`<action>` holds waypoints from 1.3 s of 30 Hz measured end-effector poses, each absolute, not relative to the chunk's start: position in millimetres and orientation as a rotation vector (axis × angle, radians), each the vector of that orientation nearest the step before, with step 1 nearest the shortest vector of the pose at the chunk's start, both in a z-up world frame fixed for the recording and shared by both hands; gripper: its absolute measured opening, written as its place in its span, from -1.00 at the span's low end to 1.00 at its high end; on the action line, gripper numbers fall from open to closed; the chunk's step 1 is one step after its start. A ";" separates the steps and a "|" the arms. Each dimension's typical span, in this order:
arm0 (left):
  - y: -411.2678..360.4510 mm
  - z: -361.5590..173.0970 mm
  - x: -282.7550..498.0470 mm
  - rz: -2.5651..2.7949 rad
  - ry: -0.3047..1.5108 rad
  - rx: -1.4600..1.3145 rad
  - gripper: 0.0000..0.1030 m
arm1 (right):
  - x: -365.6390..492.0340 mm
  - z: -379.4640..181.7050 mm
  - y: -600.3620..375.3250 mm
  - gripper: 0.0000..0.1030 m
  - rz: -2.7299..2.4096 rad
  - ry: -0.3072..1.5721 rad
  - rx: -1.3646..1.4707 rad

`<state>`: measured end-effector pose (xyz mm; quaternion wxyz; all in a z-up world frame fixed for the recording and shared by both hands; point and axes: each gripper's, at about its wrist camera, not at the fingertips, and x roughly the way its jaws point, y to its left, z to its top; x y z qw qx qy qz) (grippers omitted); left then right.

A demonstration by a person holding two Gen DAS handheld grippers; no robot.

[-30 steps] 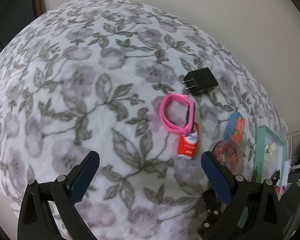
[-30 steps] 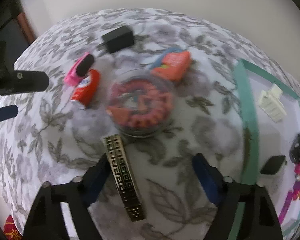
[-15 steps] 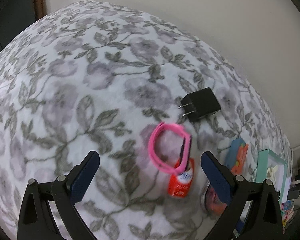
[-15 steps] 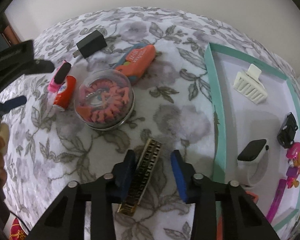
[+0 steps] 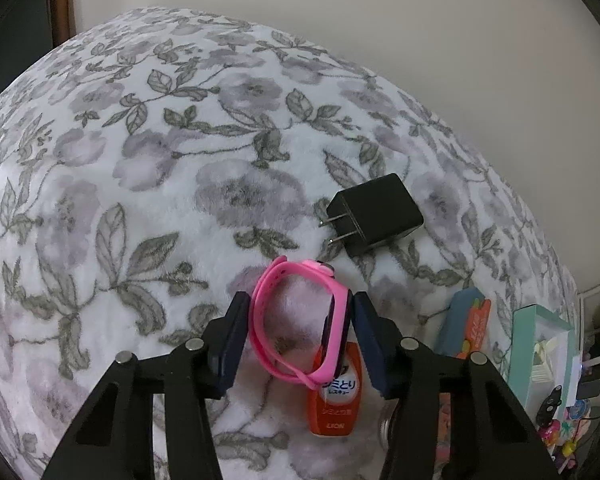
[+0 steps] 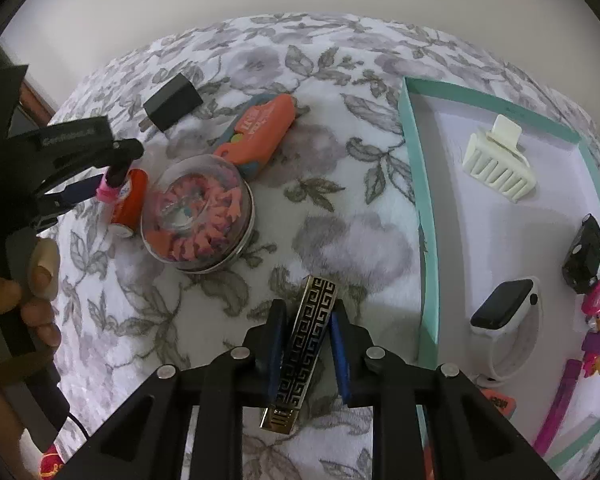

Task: Organize rigid objects
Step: 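Carry the patterned lighter and pink-band watch into the tray and open both grippers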

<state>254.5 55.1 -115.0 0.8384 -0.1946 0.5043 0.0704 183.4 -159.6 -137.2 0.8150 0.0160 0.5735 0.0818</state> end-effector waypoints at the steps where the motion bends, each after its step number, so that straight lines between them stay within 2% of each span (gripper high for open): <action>1: 55.8 -114.3 254.2 0.148 1.068 -0.415 0.03 | 183.9 -134.8 -162.5 -0.58 0.175 1.224 0.045; 9: 67.7 -105.9 250.6 0.118 1.071 -0.551 0.03 | 192.1 -128.1 -179.8 -0.67 0.191 1.212 0.133; 21: 58.5 -29.2 244.2 0.023 0.899 -0.570 0.03 | 185.0 -78.2 -196.5 -0.69 0.188 1.100 0.155; 31: 20.2 37.3 229.5 -0.106 0.773 -0.506 0.03 | 172.3 -20.4 -220.4 -0.68 0.117 0.945 0.171; 39: -40.3 46.7 222.8 -0.215 0.794 -0.392 0.03 | 161.5 12.7 -270.1 -0.68 -0.011 0.881 0.192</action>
